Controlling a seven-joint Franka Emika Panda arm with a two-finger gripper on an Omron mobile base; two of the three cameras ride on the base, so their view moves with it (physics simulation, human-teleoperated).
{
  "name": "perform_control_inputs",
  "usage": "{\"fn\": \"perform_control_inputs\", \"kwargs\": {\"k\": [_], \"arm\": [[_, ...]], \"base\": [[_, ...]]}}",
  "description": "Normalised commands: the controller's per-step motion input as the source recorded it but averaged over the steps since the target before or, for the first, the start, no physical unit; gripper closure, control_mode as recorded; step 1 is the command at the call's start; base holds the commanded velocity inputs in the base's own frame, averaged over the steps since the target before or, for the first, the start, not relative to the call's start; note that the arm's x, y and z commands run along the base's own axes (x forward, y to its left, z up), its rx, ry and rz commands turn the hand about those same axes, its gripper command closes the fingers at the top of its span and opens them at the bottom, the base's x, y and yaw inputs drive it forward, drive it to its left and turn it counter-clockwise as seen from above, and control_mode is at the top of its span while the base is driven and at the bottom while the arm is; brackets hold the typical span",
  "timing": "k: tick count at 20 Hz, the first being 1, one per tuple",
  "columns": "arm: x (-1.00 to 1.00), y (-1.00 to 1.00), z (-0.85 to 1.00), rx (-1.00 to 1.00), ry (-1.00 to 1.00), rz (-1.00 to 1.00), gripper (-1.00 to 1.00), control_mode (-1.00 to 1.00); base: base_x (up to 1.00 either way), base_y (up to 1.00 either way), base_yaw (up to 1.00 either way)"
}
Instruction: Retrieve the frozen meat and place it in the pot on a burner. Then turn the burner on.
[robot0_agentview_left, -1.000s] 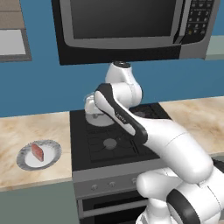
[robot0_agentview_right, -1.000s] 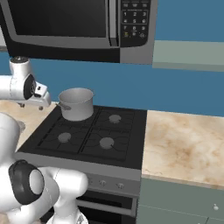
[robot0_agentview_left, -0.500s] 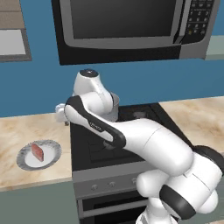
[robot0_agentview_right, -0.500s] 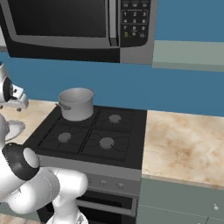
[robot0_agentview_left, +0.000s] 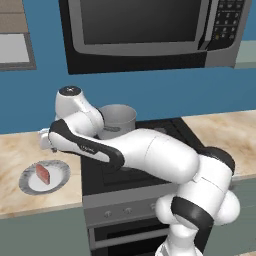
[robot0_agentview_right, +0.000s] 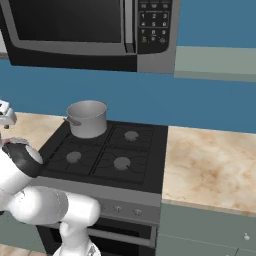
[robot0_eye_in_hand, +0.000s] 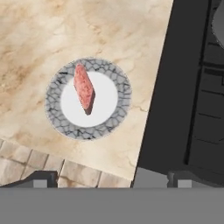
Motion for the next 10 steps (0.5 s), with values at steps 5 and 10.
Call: {"fn": "perform_control_inputs", "kwargs": {"k": [5,10], "arm": [[0.10,0.59,-0.20,-0.02,0.08,0.04,-1.00,-1.00],[0.18,0.40,-0.14,-0.01,0.05,0.02,-1.00,-1.00]], "base": [[0.00,0.00,0.00],[0.00,0.00,0.00]]}}
